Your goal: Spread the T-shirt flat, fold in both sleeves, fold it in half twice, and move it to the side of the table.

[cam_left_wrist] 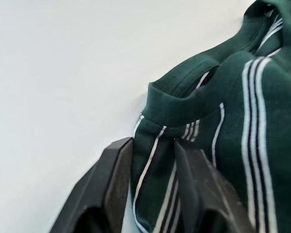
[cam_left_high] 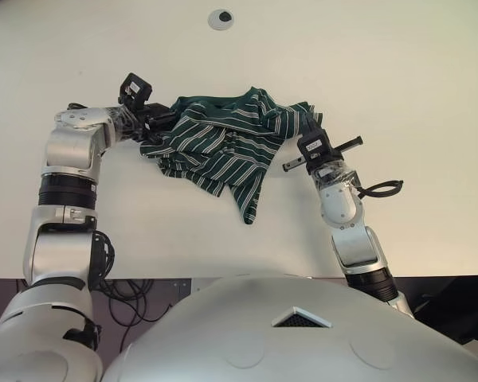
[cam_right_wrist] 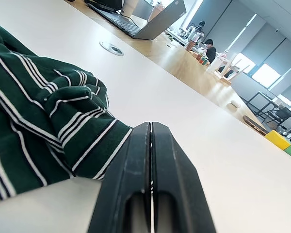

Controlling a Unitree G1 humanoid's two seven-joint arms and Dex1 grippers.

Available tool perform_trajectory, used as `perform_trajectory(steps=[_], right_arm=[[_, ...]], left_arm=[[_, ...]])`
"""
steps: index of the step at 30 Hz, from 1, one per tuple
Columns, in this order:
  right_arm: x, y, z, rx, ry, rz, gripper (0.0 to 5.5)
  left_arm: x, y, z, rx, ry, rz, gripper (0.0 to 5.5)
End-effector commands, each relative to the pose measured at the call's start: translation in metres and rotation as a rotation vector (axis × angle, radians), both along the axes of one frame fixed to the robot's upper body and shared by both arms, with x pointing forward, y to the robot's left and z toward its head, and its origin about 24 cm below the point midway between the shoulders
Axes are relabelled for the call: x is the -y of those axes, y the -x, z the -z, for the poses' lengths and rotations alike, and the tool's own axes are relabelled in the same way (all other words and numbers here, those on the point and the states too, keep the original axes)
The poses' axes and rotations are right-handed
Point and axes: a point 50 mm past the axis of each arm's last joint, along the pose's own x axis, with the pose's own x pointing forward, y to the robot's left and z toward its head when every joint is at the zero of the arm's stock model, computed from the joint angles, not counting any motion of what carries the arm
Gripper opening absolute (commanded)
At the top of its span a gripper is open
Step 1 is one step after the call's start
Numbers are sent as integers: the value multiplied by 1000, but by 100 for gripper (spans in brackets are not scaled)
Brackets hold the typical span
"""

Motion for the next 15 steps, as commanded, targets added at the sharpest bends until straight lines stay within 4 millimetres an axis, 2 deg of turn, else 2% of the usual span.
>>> perform_trajectory(steps=[1,6,9,13,15], right_arm=[[1,1,-2,14,26,-7,0],[1,4,-4,19,33,-10,0],[0,4,-4,19,36,-10,0],[1,3,-3,20,40,-10,0],[1,2,-3,20,41,-11,0]], left_arm=[[2,18,25,-98,-51,46,99],[5,26,28,-84,-45,76,39],[7,23,23,2,-39,103,3],[14,4,-11,283,72,76,3],[16,1,-24,388,91,99,3]])
